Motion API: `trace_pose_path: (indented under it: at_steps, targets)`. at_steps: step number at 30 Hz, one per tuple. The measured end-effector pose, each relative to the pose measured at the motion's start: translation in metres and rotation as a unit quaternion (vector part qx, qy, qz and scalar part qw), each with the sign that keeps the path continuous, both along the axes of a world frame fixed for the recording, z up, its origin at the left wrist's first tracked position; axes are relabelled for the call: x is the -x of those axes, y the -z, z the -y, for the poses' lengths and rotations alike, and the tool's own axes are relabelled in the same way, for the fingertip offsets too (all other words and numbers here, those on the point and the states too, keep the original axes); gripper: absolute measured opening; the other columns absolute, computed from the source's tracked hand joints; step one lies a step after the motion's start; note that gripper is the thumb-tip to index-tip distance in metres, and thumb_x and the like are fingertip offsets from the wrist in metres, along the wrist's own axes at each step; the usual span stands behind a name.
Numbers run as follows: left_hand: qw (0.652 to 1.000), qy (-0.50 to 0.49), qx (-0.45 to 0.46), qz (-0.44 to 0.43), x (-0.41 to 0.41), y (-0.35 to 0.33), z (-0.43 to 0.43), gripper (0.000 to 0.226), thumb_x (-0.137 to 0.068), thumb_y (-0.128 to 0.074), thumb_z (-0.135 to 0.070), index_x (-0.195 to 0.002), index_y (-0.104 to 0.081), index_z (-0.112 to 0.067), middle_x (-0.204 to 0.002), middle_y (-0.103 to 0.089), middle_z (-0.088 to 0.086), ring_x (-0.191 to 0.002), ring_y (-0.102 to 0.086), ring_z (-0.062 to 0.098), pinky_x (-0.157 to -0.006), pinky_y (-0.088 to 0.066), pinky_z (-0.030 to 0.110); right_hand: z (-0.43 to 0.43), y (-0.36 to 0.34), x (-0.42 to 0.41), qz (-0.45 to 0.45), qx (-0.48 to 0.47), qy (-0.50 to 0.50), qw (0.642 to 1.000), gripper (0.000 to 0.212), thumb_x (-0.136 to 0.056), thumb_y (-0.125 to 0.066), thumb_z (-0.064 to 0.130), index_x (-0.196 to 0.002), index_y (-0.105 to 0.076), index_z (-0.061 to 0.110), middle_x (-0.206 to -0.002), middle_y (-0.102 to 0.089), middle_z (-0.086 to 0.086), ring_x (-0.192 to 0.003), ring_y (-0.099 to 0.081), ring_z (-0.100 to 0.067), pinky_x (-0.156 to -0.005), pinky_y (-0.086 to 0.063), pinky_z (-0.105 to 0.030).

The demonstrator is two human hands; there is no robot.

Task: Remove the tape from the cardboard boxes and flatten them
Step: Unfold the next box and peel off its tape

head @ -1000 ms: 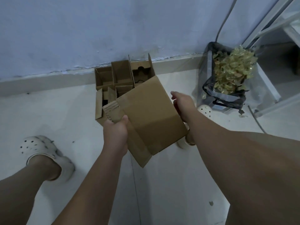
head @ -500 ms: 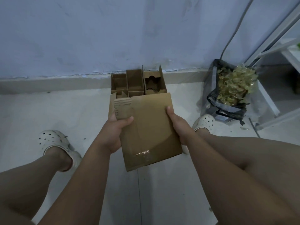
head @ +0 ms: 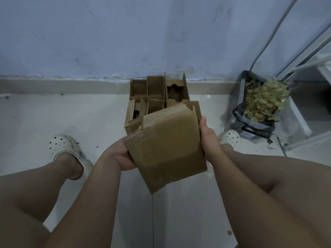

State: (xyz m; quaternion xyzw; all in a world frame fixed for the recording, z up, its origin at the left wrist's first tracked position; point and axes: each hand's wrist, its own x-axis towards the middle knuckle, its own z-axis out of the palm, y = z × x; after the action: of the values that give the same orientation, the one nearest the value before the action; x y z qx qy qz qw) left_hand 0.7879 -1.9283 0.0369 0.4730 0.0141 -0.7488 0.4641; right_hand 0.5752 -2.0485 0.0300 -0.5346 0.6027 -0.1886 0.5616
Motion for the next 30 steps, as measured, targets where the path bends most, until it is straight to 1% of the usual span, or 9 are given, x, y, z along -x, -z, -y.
trace_pose_path:
  at_steps: [3,6,8,11,14,17,20,26,30]
  targets:
    - [0.999,-0.034,0.017,0.009,-0.003,-0.005,0.002,0.032,-0.075,-0.066,-0.026,-0.097,-0.070,-0.004,-0.091,-0.072,0.015,-0.078,-0.071,0.027,-0.062,-0.058,0.036,0.003,-0.007,0.004,0.031,-0.022,-0.015,0.999,0.072,-0.086,-0.025,0.079,-0.088,-0.077,0.029,-0.089,-0.076,0.001,-0.088,-0.072,-0.017,-0.079,-0.054,-0.031]
    - [0.995,-0.030,0.076,0.050,-0.008,-0.010,0.002,0.040,-0.077,-0.062,-0.019,-0.114,-0.060,-0.004,-0.098,-0.070,0.015,-0.082,-0.070,0.026,-0.065,-0.058,0.034,0.009,-0.016,0.007,0.095,-0.095,-0.026,0.991,0.098,-0.063,-0.041,0.088,-0.113,-0.071,0.010,-0.102,-0.072,-0.012,-0.096,-0.068,-0.030,-0.091,-0.050,-0.037]
    - [0.992,-0.014,0.101,0.069,-0.013,-0.015,0.000,0.045,-0.078,-0.062,-0.017,-0.120,-0.056,-0.003,-0.101,-0.068,0.016,-0.084,-0.070,0.027,-0.065,-0.058,0.034,0.014,-0.021,0.009,0.101,-0.123,-0.062,0.985,0.102,-0.057,-0.050,0.087,-0.121,-0.067,0.010,-0.102,-0.068,-0.012,-0.096,-0.061,-0.030,-0.092,-0.046,-0.039]
    - [0.988,0.001,0.099,0.116,-0.022,-0.020,-0.003,0.044,-0.076,-0.065,-0.016,-0.117,-0.056,-0.001,-0.095,-0.069,0.015,-0.081,-0.070,0.026,-0.062,-0.057,0.032,0.019,-0.027,0.012,0.090,-0.182,-0.105,0.973,0.095,-0.052,-0.062,0.081,-0.122,-0.067,0.018,-0.110,-0.071,-0.010,-0.100,-0.066,-0.026,-0.097,-0.049,-0.043]
    - [0.984,0.008,0.114,0.139,-0.024,-0.022,-0.005,0.040,-0.076,-0.065,-0.014,-0.114,-0.059,-0.003,-0.095,-0.071,0.013,-0.082,-0.070,0.025,-0.063,-0.056,0.030,0.018,-0.027,0.014,0.095,-0.227,-0.112,0.963,0.072,-0.058,-0.070,0.068,-0.113,-0.069,0.021,-0.103,-0.075,-0.006,-0.089,-0.073,-0.021,-0.082,-0.052,-0.041]
    - [0.981,0.014,0.135,0.143,-0.023,-0.023,-0.006,0.038,-0.078,-0.062,-0.012,-0.115,-0.059,-0.005,-0.098,-0.071,0.012,-0.084,-0.070,0.025,-0.063,-0.056,0.029,0.014,-0.028,0.014,0.149,-0.221,-0.086,0.960,0.050,-0.069,-0.068,0.053,-0.106,-0.070,0.020,-0.097,-0.076,-0.004,-0.082,-0.074,-0.018,-0.074,-0.052,-0.035]
    - [0.978,0.009,0.148,0.144,-0.019,-0.024,-0.004,0.039,-0.077,-0.060,-0.011,-0.116,-0.059,-0.009,-0.101,-0.071,0.010,-0.086,-0.070,0.024,-0.063,-0.056,0.028,0.015,-0.032,0.012,0.194,-0.192,-0.068,0.960,0.047,-0.074,-0.065,0.044,-0.111,-0.068,0.015,-0.102,-0.075,-0.006,-0.091,-0.072,-0.018,-0.077,-0.053,-0.031]
    - [0.982,-0.009,0.134,0.135,-0.015,-0.018,-0.004,0.035,-0.080,-0.059,-0.009,-0.115,-0.058,-0.011,-0.096,-0.072,0.009,-0.079,-0.071,0.021,-0.059,-0.056,0.027,0.022,-0.043,0.006,0.125,-0.196,-0.051,0.971,0.053,-0.064,-0.073,0.046,-0.104,-0.071,0.011,-0.097,-0.076,-0.007,-0.079,-0.074,-0.020,-0.072,-0.050,-0.033]
    - [0.981,-0.006,0.124,0.152,-0.016,-0.017,-0.003,0.027,-0.089,-0.054,-0.005,-0.115,-0.058,-0.011,-0.097,-0.072,0.009,-0.080,-0.071,0.022,-0.060,-0.057,0.029,0.025,-0.055,0.006,0.082,-0.178,-0.057,0.979,0.066,-0.060,-0.077,0.048,-0.110,-0.069,0.006,-0.098,-0.075,-0.010,-0.086,-0.072,-0.024,-0.070,-0.052,-0.033]
